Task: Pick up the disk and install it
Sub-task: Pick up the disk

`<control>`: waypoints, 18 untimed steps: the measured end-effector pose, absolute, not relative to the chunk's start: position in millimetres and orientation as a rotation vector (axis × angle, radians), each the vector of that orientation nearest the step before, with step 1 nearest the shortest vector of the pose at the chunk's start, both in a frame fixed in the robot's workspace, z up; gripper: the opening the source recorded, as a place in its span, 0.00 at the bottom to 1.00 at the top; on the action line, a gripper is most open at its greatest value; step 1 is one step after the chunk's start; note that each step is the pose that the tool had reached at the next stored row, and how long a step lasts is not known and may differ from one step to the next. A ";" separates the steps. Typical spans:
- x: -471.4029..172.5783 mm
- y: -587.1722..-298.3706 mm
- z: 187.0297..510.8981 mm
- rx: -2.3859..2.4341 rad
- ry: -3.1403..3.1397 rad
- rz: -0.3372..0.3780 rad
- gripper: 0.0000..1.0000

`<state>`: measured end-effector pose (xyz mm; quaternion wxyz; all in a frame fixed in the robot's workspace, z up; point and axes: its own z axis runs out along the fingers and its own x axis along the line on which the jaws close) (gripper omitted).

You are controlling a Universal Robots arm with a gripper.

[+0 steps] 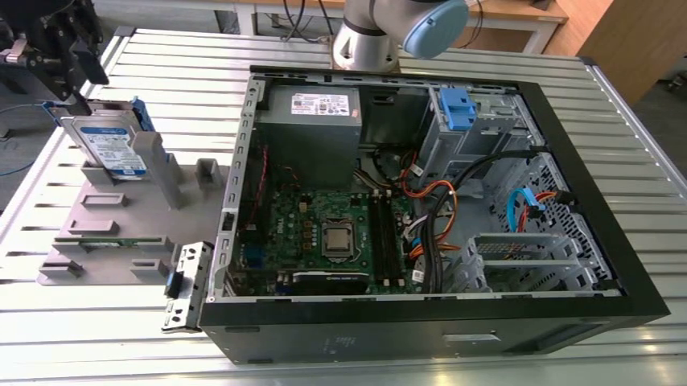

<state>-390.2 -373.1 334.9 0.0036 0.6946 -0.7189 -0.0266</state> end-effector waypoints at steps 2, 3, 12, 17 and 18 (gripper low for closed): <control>-390.2 -373.1 334.9 2.177 -2.253 -0.084 0.65; -390.2 -373.1 334.9 2.177 -2.253 -0.084 0.65; -390.2 -373.1 334.9 2.177 -2.253 -0.084 0.65; -390.2 -373.1 334.9 2.178 -2.253 -0.084 0.65; -390.1 -373.1 334.9 2.178 -2.253 -0.084 0.65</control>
